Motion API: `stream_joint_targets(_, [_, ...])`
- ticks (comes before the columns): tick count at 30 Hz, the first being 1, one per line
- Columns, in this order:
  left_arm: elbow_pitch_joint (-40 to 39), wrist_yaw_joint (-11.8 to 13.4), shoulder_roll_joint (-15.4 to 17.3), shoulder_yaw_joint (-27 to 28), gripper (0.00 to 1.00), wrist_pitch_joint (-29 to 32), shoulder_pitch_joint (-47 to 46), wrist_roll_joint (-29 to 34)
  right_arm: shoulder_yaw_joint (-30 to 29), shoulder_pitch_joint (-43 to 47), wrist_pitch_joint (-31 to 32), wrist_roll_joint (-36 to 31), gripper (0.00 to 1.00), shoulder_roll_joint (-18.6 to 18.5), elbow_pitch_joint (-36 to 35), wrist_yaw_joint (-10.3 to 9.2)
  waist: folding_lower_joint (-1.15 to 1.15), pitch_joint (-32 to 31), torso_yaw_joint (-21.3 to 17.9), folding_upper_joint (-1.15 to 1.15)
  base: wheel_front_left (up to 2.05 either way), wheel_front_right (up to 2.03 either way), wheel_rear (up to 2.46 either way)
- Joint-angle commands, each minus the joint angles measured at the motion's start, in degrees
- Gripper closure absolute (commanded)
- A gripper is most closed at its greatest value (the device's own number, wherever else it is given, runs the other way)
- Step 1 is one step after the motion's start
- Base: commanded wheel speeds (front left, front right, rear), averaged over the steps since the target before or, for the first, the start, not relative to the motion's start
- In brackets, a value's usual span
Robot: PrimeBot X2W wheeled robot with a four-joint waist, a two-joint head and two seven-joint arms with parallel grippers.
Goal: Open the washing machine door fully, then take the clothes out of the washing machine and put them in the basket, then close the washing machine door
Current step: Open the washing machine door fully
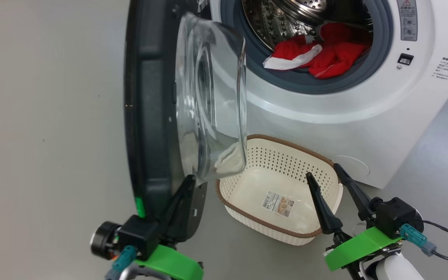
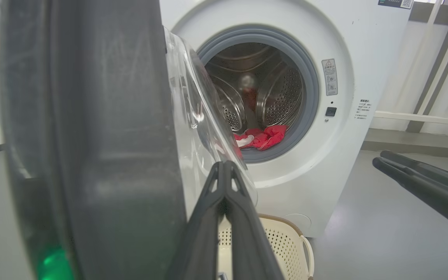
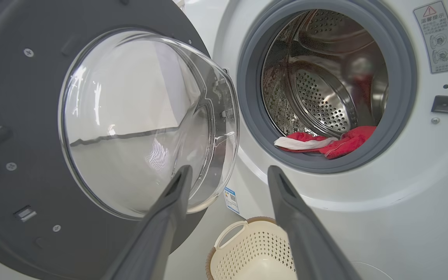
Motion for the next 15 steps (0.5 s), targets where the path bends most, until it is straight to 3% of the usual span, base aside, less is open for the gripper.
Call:
stream_joint_targets(1, [-1.31,1.16,2.03,3.33,1.00,-0.27,0.23,0.24,1.16,-1.72,-0.37,0.11,0.00,0.29,-1.49,0.35,0.00,0.22,0.24,0.00,0.00,0.00,0.00])
stream_joint_targets(15, [-1.77,4.23,5.07,8.37,1.00,-1.83,2.02,-1.19,1.16,-1.66,-0.37,-0.73,0.00,0.29,-1.26,0.35,0.00,1.14,2.81,0.00,0.00,0.00,0.00])
